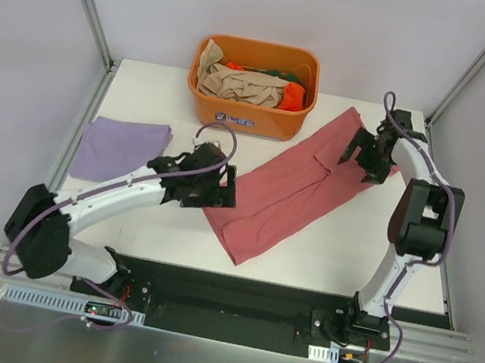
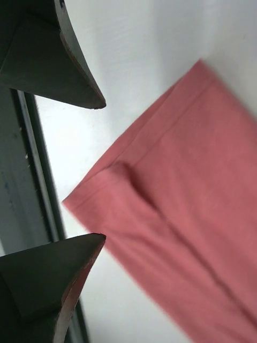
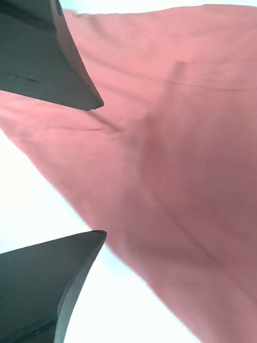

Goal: Fold and stack the t-shirts
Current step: Rotate the tshirt 30 degrees

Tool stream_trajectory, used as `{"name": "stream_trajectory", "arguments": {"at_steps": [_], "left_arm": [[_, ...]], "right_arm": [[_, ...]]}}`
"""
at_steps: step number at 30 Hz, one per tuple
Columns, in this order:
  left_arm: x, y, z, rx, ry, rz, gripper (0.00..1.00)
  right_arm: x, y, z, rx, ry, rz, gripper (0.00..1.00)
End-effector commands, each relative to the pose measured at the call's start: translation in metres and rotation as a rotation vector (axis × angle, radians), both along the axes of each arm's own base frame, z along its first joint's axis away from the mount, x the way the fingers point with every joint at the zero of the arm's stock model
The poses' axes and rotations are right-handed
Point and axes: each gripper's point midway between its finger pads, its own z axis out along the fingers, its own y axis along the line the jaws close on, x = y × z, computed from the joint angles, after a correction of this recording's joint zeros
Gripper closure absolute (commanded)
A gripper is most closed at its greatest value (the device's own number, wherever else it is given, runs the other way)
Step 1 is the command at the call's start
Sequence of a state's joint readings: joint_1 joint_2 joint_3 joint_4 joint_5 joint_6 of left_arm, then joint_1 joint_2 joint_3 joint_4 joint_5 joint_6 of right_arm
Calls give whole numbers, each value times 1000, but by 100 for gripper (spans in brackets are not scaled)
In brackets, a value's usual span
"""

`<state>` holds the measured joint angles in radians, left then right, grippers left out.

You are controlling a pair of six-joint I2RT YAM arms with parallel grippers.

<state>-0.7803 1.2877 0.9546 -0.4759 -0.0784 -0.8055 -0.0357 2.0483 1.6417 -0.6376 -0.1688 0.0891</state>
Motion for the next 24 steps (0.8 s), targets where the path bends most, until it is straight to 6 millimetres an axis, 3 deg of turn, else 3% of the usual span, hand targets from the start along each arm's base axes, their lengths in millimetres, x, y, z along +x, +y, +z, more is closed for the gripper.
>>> {"name": "stream_trajectory", "arguments": {"at_steps": [1,4,7,8,13,16,18,20,24], "left_arm": [[37,30,-21,87,42,53,1],[53,47,-35,96,78,109,1],[62,63,-50,112,119,157,2],[61,64,-56,102,140,156,5],[61,53,-73,28,188,127,16],[58,49,-85,26,224,104,28],[58,53,-94,50,242,122,35],[58,58,-100,72,249,140,42],[57,65,-111,107,268,157,46]], "right_arm": [[-60,30,40,-38,-66,148,4],[-112,76,43,-107,-118,356,4],[-166,141,40,-99,-190,627,4],[-190,169,40,-85,-202,738,4],[-265,249,47,-126,-296,1110,4],[-290,276,44,-170,-293,1205,3],[-304,287,32,-179,-258,1263,1],[-316,298,21,-191,-247,1329,5],[-320,310,2,-256,-234,1390,9]]}}
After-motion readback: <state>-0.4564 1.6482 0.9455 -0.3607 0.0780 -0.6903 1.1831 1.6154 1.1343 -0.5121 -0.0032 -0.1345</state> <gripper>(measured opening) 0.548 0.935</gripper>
